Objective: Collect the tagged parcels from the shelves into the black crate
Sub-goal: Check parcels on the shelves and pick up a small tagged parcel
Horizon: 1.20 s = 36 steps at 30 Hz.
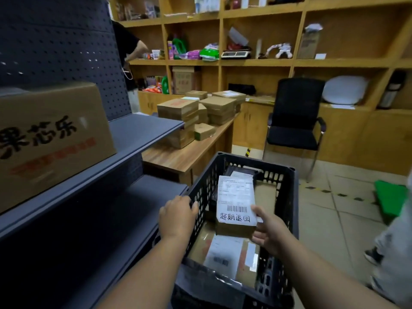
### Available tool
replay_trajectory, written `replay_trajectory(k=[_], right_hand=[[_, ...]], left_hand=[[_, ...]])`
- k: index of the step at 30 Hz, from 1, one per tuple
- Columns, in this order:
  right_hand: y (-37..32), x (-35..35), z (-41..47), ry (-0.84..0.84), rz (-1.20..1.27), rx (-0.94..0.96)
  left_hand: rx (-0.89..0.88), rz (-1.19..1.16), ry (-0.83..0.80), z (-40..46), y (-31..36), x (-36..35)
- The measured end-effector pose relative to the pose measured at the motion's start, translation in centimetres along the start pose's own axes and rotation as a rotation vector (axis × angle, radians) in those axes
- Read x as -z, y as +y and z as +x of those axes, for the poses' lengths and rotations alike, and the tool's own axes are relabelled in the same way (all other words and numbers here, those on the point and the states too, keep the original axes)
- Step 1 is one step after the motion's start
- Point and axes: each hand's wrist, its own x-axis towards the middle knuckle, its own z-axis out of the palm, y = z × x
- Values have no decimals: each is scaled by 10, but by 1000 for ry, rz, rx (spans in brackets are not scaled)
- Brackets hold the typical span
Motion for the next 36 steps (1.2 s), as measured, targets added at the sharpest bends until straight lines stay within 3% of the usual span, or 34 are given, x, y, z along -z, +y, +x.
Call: replay_trajectory(k=[7,14,25,36], right_hand=[[25,16,9,-26,-29,-134],[49,19,18,11,-32,-222],[79,-6,29,103,-18,-270],[101,-16,48,110,47,-349]], left_hand=[[9,-78,-89,4,19,-36],[205,-313,-341,13,23,-63],[369,-625,-686,27,7,-94],[380,-673,-816,33,-5,-109]])
